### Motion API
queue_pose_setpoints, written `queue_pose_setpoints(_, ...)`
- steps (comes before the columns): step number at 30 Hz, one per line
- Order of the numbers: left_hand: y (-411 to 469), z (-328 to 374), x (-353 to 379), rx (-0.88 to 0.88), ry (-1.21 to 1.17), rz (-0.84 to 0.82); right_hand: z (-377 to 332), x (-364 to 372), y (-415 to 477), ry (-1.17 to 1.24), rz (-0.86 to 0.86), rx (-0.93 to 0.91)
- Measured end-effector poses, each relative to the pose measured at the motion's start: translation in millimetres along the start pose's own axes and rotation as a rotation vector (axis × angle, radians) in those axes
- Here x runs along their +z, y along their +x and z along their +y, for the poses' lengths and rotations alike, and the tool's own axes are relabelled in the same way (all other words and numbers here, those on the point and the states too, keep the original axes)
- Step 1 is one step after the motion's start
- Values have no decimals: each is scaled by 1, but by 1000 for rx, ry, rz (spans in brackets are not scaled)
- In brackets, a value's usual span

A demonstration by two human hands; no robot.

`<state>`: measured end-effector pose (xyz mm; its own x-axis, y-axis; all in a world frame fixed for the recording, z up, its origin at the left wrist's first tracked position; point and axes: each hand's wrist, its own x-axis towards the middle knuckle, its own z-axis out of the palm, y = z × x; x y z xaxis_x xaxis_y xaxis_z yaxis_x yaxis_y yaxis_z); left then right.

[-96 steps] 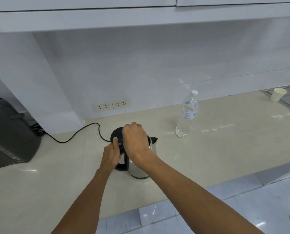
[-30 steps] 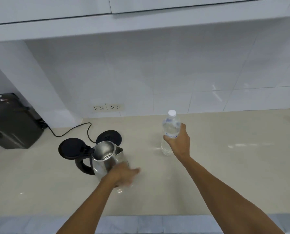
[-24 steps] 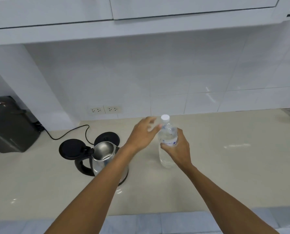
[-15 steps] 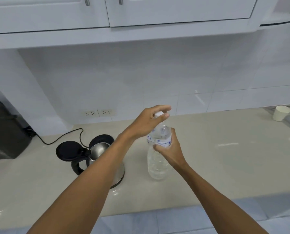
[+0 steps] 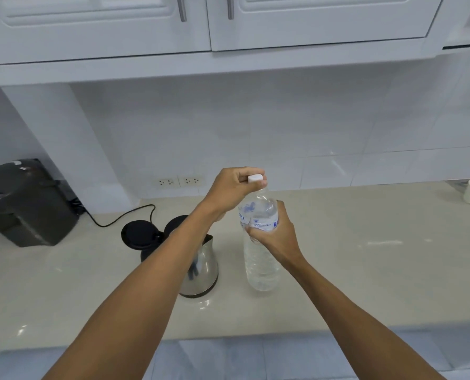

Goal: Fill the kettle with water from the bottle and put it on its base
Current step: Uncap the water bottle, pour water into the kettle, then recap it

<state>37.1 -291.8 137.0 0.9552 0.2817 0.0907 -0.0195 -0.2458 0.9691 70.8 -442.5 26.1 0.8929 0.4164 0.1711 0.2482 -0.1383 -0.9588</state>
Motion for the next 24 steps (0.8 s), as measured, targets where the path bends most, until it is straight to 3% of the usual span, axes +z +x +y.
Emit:
queue_pose_setpoints(5, -13, 1, -13, -86, 36, 318, -14, 25, -3, -112, 30, -58)
queue_pose_setpoints(7, -19, 2, -22, -62, 88, 351, -17, 35, -5, -143, 35, -72)
queue_pose_setpoints(9, -20, 2, -36, -15, 165, 246, -21, 41, -6, -145, 38, -57)
queue_pose_setpoints(13, -23, -2, -76, 36, 181, -173, -28, 41, -6, -111, -57, -6)
queue_pose_setpoints(15, -23, -7, -91, 19, 127, -223, -28, 43, -7, -108, -105, 0)
queue_pose_setpoints(20, -23, -19, -96, -57, 98, -39, -32, 57, -17, -149, -95, 0)
queue_pose_setpoints(24, -23, -25, -89, -9, 400, 163, -35, 68, -24, -232, -70, -19)
